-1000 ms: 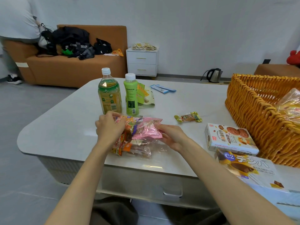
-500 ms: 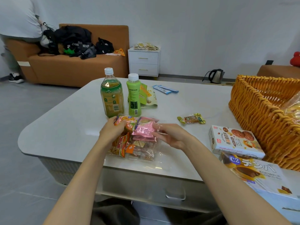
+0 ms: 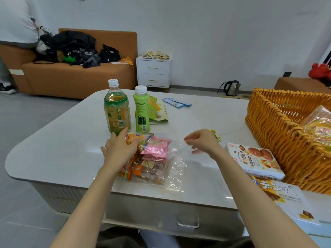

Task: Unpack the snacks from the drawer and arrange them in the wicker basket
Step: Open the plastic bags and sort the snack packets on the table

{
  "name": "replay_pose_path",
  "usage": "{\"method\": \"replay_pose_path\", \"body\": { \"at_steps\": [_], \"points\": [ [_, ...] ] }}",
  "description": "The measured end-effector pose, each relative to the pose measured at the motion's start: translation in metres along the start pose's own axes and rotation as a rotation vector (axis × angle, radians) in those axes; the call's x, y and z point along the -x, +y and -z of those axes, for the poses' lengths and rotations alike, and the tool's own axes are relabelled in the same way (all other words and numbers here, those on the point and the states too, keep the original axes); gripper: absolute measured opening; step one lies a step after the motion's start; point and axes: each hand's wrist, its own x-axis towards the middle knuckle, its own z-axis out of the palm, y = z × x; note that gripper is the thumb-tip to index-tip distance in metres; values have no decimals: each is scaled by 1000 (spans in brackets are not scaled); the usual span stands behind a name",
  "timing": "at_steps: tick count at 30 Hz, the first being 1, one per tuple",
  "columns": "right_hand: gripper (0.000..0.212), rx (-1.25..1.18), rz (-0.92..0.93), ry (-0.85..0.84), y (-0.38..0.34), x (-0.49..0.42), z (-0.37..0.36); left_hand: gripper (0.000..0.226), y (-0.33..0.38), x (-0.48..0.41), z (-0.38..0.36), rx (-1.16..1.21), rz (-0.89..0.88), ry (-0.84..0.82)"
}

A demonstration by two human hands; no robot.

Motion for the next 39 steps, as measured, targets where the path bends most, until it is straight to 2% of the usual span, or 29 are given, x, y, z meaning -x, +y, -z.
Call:
{"method": "replay_pose_path", "body": {
  "at_steps": [2, 3, 9, 14, 19, 23, 26, 28, 29, 31, 33, 39],
  "points": [
    [29, 295, 113, 202, 10, -18, 7, 60, 4, 3, 0, -40, -21, -3],
    [36, 356, 129, 222, 15, -27, 11, 60, 7, 3, -1, -55, -31, -11],
    [63, 715, 43, -22, 49, -54, 8, 64, 16, -5, -1, -111, -76, -19],
    [54, 841, 124, -3, 53, -49, 7, 61, 20, -16, -10, -96, -78, -36],
    [42, 855, 168, -11, 49, -36, 8, 60, 16, -22, -12, -83, -69, -68],
    [33, 755, 205, 81, 47, -20, 12, 59, 13, -16, -10, -57, -60, -77],
    [22, 400, 197, 85, 36, -4, 28, 58, 9, -11, -8, -38, -74, -77],
    [19, 83, 169, -44, 22, 13, 42, 59, 4, -9, -7, -33, -77, -87],
    [19, 2, 140, -146, 17, 22, 49, 61, 3, -7, -6, -25, -73, -92],
    [20, -8, 59, -374, 11, 40, 59, 61, 0, -3, -3, -1, -63, -91],
    [21, 37, -12, -521, 13, 50, 58, 58, -1, 0, 0, 21, -57, -79],
    [24, -178, -110, -577, 16, 57, 28, 56, 2, 11, 4, 109, -37, -102]
  ]
}}
